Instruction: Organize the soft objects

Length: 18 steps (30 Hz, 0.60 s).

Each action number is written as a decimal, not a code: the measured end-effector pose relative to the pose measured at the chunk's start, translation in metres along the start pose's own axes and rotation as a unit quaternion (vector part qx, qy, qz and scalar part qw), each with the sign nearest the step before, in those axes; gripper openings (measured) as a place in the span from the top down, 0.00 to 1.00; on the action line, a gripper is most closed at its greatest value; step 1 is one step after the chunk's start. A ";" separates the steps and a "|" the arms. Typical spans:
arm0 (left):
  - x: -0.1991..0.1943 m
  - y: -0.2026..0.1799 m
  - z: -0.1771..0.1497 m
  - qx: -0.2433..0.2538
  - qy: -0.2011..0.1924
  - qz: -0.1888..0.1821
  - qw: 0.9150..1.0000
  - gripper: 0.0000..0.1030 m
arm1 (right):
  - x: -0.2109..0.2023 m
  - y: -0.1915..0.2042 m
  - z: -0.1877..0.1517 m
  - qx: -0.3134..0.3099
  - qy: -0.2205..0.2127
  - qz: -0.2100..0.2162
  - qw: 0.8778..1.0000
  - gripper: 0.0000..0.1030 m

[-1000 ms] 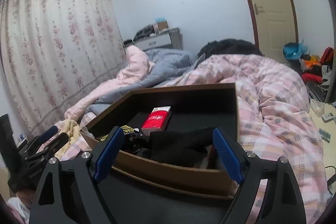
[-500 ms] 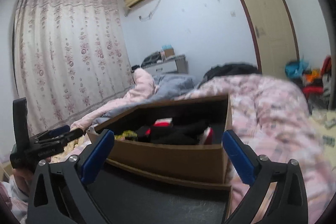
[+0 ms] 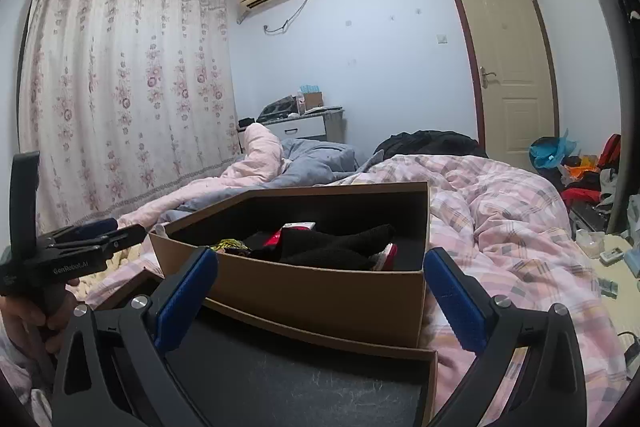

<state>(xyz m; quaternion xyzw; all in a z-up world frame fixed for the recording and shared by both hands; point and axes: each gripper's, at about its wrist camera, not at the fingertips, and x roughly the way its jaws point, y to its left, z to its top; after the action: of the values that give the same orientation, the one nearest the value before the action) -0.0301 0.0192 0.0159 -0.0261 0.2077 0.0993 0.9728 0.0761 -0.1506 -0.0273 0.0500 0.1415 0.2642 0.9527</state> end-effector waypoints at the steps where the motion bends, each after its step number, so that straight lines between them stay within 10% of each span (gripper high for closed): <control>1: 0.000 0.000 0.000 -0.002 0.001 0.000 1.000 0.23 | 0.000 0.000 0.000 0.001 0.000 0.000 1.000 0.01; 18: 0.003 0.001 -0.001 0.000 0.001 0.004 1.000 0.23 | -0.003 -0.003 -0.003 0.010 0.006 -0.005 1.000 0.01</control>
<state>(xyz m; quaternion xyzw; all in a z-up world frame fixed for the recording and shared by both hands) -0.0281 0.0205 0.0139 -0.0256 0.2084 0.1034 0.9722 0.0742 -0.1549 -0.0303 0.0568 0.1504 0.2585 0.9526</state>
